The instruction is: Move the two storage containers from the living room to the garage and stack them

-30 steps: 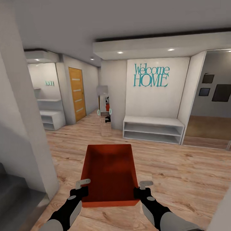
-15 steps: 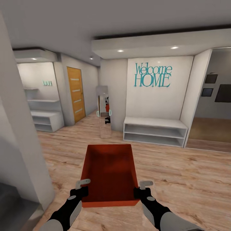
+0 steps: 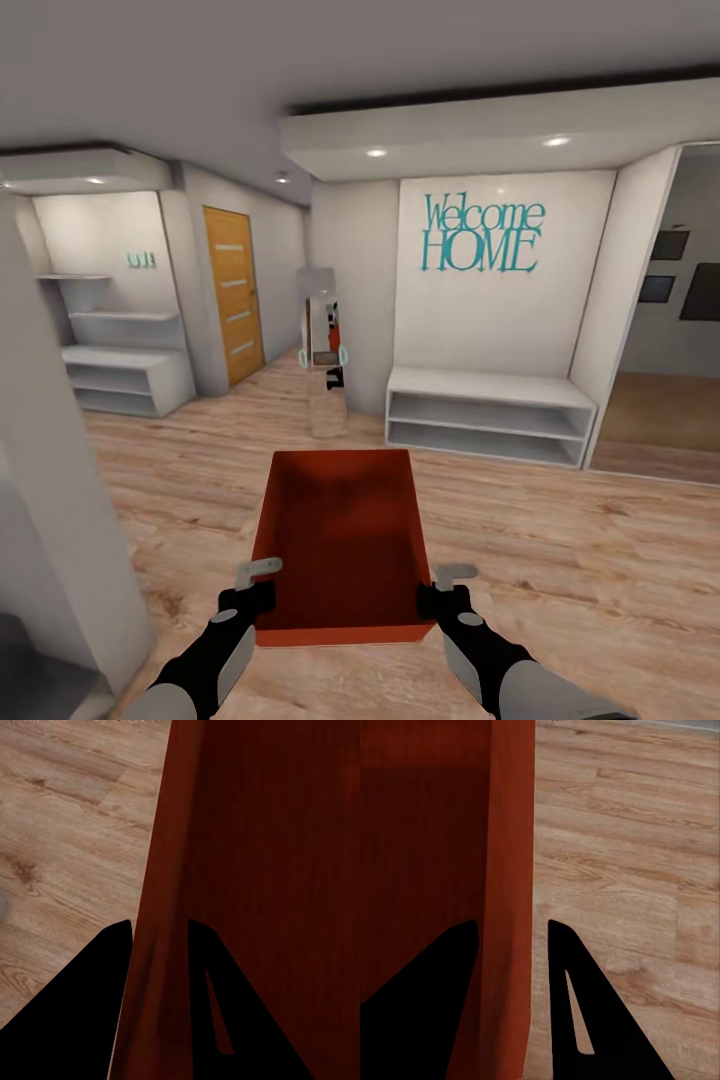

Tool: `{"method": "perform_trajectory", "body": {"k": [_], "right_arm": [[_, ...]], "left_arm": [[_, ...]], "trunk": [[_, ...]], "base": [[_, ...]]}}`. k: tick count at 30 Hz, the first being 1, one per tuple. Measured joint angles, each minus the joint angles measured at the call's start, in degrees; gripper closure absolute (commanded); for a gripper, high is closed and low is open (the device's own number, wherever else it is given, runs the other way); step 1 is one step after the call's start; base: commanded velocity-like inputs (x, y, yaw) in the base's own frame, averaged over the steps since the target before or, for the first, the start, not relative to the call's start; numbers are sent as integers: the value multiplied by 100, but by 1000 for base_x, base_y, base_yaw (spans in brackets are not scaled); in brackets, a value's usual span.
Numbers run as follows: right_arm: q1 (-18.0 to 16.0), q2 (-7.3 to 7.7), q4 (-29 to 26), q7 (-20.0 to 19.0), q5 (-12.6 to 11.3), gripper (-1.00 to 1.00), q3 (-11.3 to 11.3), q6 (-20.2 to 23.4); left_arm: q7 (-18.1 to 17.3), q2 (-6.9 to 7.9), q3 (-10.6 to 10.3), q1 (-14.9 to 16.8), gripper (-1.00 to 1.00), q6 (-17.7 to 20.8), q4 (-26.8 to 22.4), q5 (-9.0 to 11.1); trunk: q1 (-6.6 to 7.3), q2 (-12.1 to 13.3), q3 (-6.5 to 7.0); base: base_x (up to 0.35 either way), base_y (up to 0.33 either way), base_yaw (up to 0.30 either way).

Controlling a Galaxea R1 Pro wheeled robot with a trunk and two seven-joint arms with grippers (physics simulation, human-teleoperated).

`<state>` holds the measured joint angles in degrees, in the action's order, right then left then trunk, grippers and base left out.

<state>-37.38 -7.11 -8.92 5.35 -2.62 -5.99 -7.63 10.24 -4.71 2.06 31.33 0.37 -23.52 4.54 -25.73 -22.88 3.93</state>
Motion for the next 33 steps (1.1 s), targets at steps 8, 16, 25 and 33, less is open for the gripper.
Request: {"method": "perform_trajectory", "body": {"k": [8,16,25,33], "right_arm": [[1,0,1,0,-1,100,-1,0],[3,0,1,0,-2,100,-4,0],[1,0,0,0,1,100,1,0],[3,1,0,-2,0,100,1,0]], "left_arm": [[0,0,0,-2,100,0,0,0],[-1,0,3,-5,100,0,-1,-2],[0,0,-1,0,100,-1,2,0],[1,-1,1,-2,100,-2,3,-1]], "trunk": [[0,0,0],[0,0,0],[0,0,0],[0,0,0]], "base": [[321,0,0],[321,0,0],[321,0,0],[321,0,4]]}}
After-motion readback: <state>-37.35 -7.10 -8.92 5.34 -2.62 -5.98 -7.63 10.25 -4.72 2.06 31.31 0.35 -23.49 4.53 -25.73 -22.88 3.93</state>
